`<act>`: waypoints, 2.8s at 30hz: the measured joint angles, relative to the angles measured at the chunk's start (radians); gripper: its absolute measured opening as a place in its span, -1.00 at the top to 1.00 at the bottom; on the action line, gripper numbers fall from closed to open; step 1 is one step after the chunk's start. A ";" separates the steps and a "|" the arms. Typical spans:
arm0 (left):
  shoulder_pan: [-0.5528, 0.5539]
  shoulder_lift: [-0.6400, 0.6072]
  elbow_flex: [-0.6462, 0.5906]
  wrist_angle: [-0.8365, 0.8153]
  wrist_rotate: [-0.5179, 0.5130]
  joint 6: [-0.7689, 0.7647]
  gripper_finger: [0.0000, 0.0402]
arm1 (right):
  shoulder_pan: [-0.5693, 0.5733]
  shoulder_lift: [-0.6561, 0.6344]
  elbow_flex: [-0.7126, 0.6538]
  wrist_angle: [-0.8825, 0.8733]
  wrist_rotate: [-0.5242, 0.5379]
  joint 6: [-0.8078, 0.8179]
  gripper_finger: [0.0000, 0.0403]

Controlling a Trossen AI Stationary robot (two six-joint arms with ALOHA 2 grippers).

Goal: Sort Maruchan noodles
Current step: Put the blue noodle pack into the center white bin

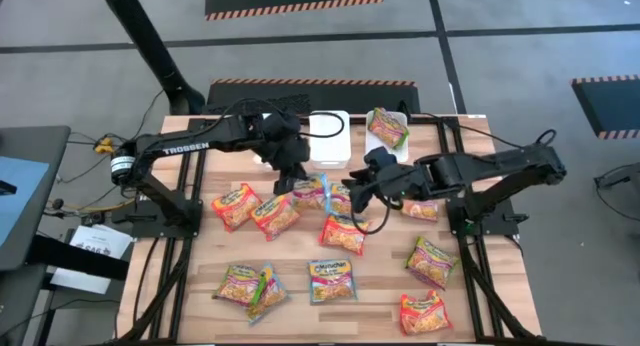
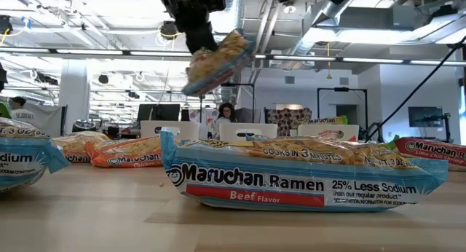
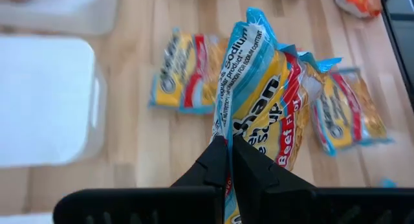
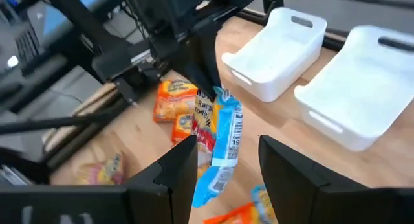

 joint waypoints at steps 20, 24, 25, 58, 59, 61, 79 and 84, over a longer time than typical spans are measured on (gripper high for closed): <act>-0.001 0.000 0.000 0.272 -0.006 -0.006 1.00 | -0.189 -0.001 0.000 0.005 -0.213 -0.236 0.07; -0.005 0.000 0.000 0.307 -0.028 -0.020 1.00 | -0.204 -0.001 0.000 0.009 -0.263 -0.227 0.07; -0.007 0.000 0.000 0.310 -0.034 -0.020 1.00 | -0.204 -0.001 0.000 0.010 -0.263 -0.224 0.07; -0.027 0.001 -0.002 0.427 -0.121 -0.035 0.97 | -0.256 -0.002 0.002 0.022 -0.349 -0.163 0.95; -0.025 0.001 -0.002 0.428 -0.105 -0.035 0.97 | -0.256 -0.002 0.002 0.023 -0.349 -0.163 0.95; -0.021 0.001 -0.002 0.427 -0.082 -0.027 0.96 | -0.255 -0.002 0.002 0.023 -0.351 -0.163 0.95; 0.024 -0.032 0.000 0.459 -0.129 -0.098 0.40 | -0.303 0.000 0.001 -0.017 -0.360 -0.158 0.96; 0.071 -0.078 0.000 0.463 -0.129 -0.125 0.40 | -0.348 0.000 0.001 -0.034 -0.370 -0.207 0.96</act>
